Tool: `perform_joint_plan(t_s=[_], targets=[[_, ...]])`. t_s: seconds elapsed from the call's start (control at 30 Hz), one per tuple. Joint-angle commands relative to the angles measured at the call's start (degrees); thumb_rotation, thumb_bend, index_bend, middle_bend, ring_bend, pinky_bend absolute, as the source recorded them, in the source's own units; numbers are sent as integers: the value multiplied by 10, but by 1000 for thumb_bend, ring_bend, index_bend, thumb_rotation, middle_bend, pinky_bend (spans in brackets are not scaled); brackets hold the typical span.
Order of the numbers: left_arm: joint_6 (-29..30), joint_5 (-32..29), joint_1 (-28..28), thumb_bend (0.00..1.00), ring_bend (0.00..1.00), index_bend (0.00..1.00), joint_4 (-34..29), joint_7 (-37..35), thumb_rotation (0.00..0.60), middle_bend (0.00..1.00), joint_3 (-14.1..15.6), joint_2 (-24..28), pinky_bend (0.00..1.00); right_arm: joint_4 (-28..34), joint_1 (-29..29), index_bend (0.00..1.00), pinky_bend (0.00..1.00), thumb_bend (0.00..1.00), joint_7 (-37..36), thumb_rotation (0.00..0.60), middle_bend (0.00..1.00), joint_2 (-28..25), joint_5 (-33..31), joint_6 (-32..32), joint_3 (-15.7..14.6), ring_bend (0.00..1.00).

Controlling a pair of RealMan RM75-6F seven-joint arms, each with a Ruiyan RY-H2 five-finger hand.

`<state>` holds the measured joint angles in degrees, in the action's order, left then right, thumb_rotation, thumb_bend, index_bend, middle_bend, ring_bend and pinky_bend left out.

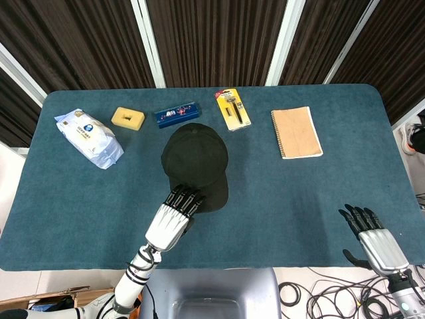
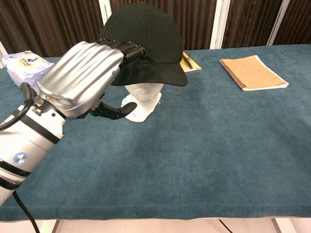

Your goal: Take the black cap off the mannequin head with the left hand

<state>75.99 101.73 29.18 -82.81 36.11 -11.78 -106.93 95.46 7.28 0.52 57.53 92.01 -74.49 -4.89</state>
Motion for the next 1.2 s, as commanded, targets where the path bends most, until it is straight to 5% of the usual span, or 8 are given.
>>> perform_joint_plan(t_s=[0.03, 0.4, 0.83, 1.2], targets=[[3, -2, 5, 285, 274, 287, 6, 5, 600, 293, 0, -4, 235, 0, 5, 0, 15, 238, -1, 600, 0, -2, -4, 13, -1, 0], [45, 7, 32, 295, 353, 325, 87, 13, 600, 373, -13, -50, 272, -3, 9, 0, 16, 237, -4, 600, 0, -5, -4, 15, 0, 0], [120, 42, 67, 299, 482, 554, 205, -21, 600, 545, -16, -89, 317, 0, 9, 0, 16, 238, 6, 600, 0, -2, -11, 21, 0, 0], [131, 32, 83, 333, 506, 597, 241, -29, 600, 604, -9, -104, 318, -1, 10, 0, 16, 237, 2, 600, 0, -4, -9, 23, -2, 0]])
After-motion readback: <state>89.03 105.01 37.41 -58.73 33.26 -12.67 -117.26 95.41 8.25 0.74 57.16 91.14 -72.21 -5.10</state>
